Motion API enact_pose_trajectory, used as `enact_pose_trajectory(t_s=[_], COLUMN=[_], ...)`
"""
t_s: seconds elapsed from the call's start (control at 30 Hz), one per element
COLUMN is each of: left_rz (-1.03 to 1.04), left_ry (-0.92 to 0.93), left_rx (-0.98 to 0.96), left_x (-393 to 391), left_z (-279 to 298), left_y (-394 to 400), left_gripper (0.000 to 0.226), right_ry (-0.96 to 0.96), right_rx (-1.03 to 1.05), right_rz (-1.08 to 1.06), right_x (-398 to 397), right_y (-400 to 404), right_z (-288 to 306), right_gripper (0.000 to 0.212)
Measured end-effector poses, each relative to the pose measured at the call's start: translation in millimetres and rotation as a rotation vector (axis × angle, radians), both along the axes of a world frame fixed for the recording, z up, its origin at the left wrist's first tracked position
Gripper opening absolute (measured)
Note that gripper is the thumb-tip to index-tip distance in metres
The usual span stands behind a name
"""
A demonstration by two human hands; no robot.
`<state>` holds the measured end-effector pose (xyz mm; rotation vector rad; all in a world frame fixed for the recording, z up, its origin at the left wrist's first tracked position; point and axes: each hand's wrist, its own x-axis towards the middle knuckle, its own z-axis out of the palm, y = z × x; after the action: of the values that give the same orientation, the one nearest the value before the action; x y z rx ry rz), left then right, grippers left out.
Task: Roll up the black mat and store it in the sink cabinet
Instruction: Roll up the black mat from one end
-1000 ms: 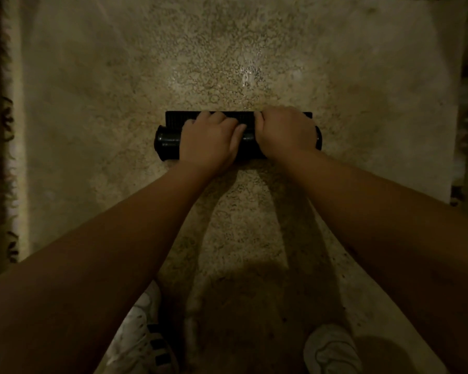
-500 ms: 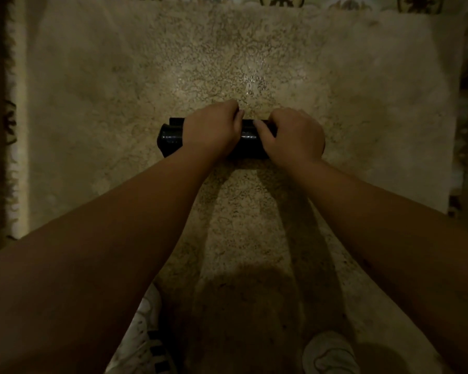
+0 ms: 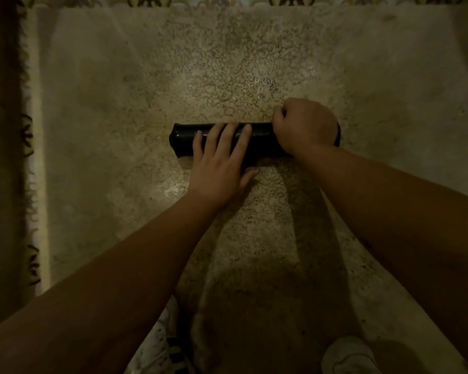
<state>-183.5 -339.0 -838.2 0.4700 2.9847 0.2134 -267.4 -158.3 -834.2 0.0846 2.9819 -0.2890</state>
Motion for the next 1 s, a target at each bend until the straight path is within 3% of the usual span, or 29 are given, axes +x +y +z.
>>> enact_pose_trajectory(t_s=[0.17, 0.33, 0.47, 0.57, 0.63, 0.77, 1.0], left_rz=[0.009, 0.008, 0.006, -0.010, -0.051, -0.157, -0.076], left_ry=[0.024, -0.002, -0.026, -0.021, -0.010, -0.040, -0.097], left_rx=[-0.010, 0.001, -0.010, -0.007, 0.000, 0.001, -0.128], left_x=[-22.8, -34.5, -58.4, -60.1, -55.4, -66.9, -63.4], left_z=[-0.3, 4.5, 8.5, 8.4, 4.9, 9.2, 21.4], left_y=[1.6, 1.5, 1.6, 1.1, -2.9, -17.7, -82.2], left_gripper=[0.086, 0.088, 0.087, 0.090, 0.095, 0.104, 0.114], right_ry=[-0.084, 0.026, 0.036, -0.018, -0.040, -0.036, -0.212], right_rx=[0.007, -0.097, 0.001, 0.119, 0.106, 0.093, 0.021], right_rz=[-0.012, 0.027, 0.288, 0.364, 0.378, 0.395, 0.407], right_x=[-16.7, -14.8, 8.4, 32.9, 34.0, 20.5, -18.8], right_y=[1.6, 1.9, 31.4, 51.0, 51.5, 55.5, 61.4], right_z=[2.2, 8.9, 13.8, 9.6, 6.1, 2.8, 3.7], right_gripper=[0.044, 0.048, 0.056, 0.091, 0.102, 0.099, 0.092])
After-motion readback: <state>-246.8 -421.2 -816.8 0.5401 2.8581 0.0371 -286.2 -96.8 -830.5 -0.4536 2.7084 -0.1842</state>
